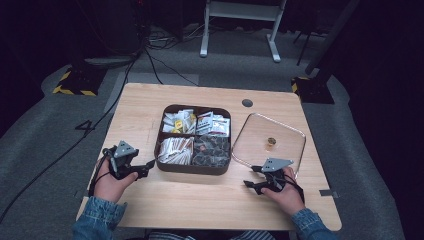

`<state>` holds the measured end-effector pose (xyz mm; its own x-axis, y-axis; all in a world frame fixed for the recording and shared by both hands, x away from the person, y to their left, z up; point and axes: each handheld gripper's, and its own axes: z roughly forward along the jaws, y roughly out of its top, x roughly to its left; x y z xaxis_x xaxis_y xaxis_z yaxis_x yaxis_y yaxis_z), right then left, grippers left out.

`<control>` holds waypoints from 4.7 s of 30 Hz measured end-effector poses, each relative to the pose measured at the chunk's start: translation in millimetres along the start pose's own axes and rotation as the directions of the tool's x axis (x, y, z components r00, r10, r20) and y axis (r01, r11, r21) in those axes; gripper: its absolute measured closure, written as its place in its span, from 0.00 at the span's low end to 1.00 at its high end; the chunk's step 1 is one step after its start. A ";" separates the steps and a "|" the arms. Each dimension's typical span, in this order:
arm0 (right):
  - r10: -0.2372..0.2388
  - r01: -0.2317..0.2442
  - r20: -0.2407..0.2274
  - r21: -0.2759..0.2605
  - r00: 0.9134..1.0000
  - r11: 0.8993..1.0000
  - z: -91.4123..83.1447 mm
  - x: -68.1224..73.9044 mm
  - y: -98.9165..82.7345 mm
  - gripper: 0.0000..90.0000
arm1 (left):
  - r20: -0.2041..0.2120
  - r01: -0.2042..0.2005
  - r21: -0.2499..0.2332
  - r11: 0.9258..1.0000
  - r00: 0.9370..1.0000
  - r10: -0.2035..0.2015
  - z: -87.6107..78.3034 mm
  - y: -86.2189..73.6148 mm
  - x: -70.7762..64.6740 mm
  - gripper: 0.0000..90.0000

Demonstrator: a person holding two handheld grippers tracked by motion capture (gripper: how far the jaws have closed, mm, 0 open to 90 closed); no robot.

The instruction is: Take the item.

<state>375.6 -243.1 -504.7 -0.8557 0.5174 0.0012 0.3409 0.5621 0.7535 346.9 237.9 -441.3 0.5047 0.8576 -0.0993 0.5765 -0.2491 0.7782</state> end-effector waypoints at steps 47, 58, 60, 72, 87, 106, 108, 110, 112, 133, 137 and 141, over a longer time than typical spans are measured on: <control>0.014 -0.014 0.014 -0.004 1.000 1.000 -0.2 -0.5 0.0 0.40 | -0.038 -0.120 0.175 0.977 0.991 0.128 70.1 34.2 -14.7 0.92; 0.013 -0.013 0.015 -0.005 1.000 1.000 -0.2 -0.5 -0.1 0.40 | -0.060 -0.113 0.196 0.974 0.990 0.127 74.5 34.4 -14.1 1.00; 0.012 -0.012 0.015 -0.005 1.000 1.000 -0.2 -0.5 -0.1 0.40 | -0.055 -0.108 0.191 0.976 0.991 0.121 74.0 34.0 -13.3 1.00; 0.017 -0.017 0.016 -0.004 1.000 1.000 0.0 -0.7 0.2 0.40 | 0.076 -0.039 0.058 0.998 0.997 0.034 49.0 39.8 -8.4 1.00; 0.013 -0.013 0.014 -0.004 1.000 1.000 2.3 -2.1 2.2 0.40 | 0.256 -0.018 -0.056 0.998 0.966 0.032 21.7 50.8 -30.3 1.00; 0.011 -0.011 0.014 -0.004 1.000 1.000 2.6 -2.4 2.5 0.40 | 0.418 -0.099 -0.069 0.993 0.900 0.119 16.8 57.2 -72.7 1.00; 0.012 -0.012 0.014 -0.004 1.000 1.000 2.6 -2.4 2.5 0.40 | 0.472 -0.093 -0.058 0.994 0.875 0.110 18.7 55.8 -76.6 1.00; 0.012 -0.012 0.014 -0.004 1.000 1.000 2.6 -2.3 2.5 0.40 | 0.485 -0.092 -0.054 0.994 0.868 0.107 19.8 54.9 -79.0 1.00; 0.011 -0.011 0.014 -0.004 1.000 1.000 2.6 -2.3 2.5 0.40 | 0.493 -0.133 -0.043 0.990 0.859 0.137 23.2 52.4 -86.4 1.00; 0.011 -0.011 0.014 -0.004 1.000 1.000 2.7 -2.3 2.5 0.40 | 0.556 -0.277 0.040 0.960 0.804 0.209 59.9 27.2 -125.3 1.00; 0.010 -0.010 0.014 -0.004 1.000 1.000 2.7 -2.4 2.5 0.40 | 0.555 -0.301 0.069 0.951 0.804 0.214 67.4 21.6 -129.7 1.00; 0.011 -0.011 0.014 -0.004 1.000 1.000 2.7 -2.4 2.5 0.40 | 0.552 -0.330 0.084 0.940 0.801 0.232 72.8 18.0 -133.8 1.00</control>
<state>379.5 -241.2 -504.5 -0.8465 0.5324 0.0003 0.3488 0.5541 0.7558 336.6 85.8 -459.1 0.8925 0.3810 -0.2414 0.4296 -0.5550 0.7124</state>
